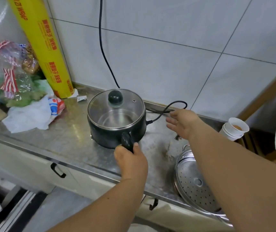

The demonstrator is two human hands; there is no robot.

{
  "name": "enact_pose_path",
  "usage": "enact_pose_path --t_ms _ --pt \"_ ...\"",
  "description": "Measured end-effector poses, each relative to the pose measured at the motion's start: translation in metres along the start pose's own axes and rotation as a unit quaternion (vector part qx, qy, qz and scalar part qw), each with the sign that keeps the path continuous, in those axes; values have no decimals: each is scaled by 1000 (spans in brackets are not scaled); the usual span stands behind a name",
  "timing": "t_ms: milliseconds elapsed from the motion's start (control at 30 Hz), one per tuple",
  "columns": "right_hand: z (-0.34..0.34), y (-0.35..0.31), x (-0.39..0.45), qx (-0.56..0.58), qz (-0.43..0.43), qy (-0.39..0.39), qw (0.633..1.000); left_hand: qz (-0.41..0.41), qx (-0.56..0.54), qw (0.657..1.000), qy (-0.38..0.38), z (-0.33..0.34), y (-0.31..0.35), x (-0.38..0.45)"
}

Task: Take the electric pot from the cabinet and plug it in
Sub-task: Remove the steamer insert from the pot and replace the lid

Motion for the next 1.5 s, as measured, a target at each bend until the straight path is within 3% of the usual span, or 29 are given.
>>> enact_pose_path --t_ms 167,333,433,533,600,700,800,867,967,1033,1267,1367,1433,1500 --pt "-4 11 -11 -61 -5 -25 998 -34 30 998 -48 12 -7 -12" --pt "8 18 -42 -179 -31 -120 976 -56 52 988 -133 29 -2 -27" --pt "15 19 -56 -254 -44 -155 954 0 151 971 -188 36 1 -21" --pt "21 21 -67 -355 -62 -188 914 51 290 922 -251 33 6 -6" --pt "25 24 -76 -395 -86 -167 900 114 329 901 -258 14 16 1" --pt "32 26 -90 -408 -149 -81 897 193 241 943 -128 -31 41 25" --pt "44 30 -97 -475 -162 -11 865 153 156 975 -32 -64 66 67" --pt "52 30 -98 -524 -146 28 838 96 169 976 -93 -70 76 94" --pt "56 26 -97 -543 -133 53 827 86 201 944 -248 -63 88 98" --pt "55 23 -99 -547 -112 64 827 90 220 926 -293 -62 96 99" --pt "63 14 -98 -556 -48 128 819 126 266 890 -347 -63 108 111" --pt "57 13 -103 -538 -35 156 828 121 250 893 -355 -56 106 113" --pt "80 24 -125 -508 -14 196 839 106 259 870 -405 -78 106 133" --pt "80 27 -132 -484 -20 213 848 101 242 881 -394 -81 104 139"
Point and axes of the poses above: each hand's wrist, its own x-axis towards the middle knuckle, its own z-axis out of the palm, y = z × x, the point moved 3 cm from there along x, towards the middle knuckle, and after that the axes turned 13 degrees about -x, right-handed, at the moved point
